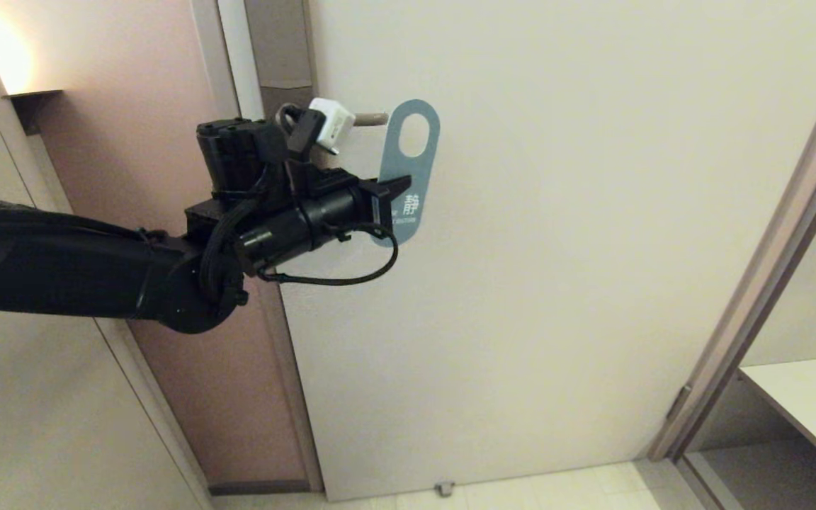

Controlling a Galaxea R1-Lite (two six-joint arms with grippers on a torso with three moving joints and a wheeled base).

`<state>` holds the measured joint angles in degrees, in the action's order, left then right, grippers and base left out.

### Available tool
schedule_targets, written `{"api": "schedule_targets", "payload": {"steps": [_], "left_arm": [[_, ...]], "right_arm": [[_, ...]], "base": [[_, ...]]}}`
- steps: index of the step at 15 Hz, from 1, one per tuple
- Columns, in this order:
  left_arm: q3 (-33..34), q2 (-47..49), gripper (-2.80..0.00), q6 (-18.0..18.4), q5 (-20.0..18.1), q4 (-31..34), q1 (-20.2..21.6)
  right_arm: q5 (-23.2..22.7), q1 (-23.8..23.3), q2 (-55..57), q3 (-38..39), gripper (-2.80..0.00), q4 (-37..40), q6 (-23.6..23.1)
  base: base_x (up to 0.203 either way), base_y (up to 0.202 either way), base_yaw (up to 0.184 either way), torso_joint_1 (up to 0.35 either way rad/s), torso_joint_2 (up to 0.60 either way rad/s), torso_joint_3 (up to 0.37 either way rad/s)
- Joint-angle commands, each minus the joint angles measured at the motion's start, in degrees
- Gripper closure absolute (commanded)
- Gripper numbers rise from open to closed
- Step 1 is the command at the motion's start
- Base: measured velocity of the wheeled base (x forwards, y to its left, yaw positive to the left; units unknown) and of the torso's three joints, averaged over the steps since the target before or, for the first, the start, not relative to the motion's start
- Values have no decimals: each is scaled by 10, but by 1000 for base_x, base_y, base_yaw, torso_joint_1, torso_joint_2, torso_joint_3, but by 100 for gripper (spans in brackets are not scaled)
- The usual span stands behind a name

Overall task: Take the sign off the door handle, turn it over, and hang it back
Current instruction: Hand it to the other hand

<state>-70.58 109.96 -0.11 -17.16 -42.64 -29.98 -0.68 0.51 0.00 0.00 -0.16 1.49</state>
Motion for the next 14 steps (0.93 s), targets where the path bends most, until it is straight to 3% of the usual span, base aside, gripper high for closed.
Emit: {"api": "schedule_targets", "payload": {"steps": [1,4,7,10,14], "left_arm": [[32,-37,0,-1,-1,-2,-21],[91,-89,0,-12,-11,-2,-71],[136,-138,0,-31,-44,2,-118],[144,-153,0,-64,-96,9,-129],[149,-147,0,-80,-145,17,-124]], "right_arm": [[0,0,0,0,0,0,0],[0,0,0,0,0,0,0],[0,0,0,0,0,0,0],[0,0,0,0,0,0,0],[0,0,0,0,0,0,0]], "base": [[0,0,0,0,0,0],[0,0,0,0,0,0],[0,0,0,0,0,0],[0,0,0,0,0,0],[0,0,0,0,0,0]]}}
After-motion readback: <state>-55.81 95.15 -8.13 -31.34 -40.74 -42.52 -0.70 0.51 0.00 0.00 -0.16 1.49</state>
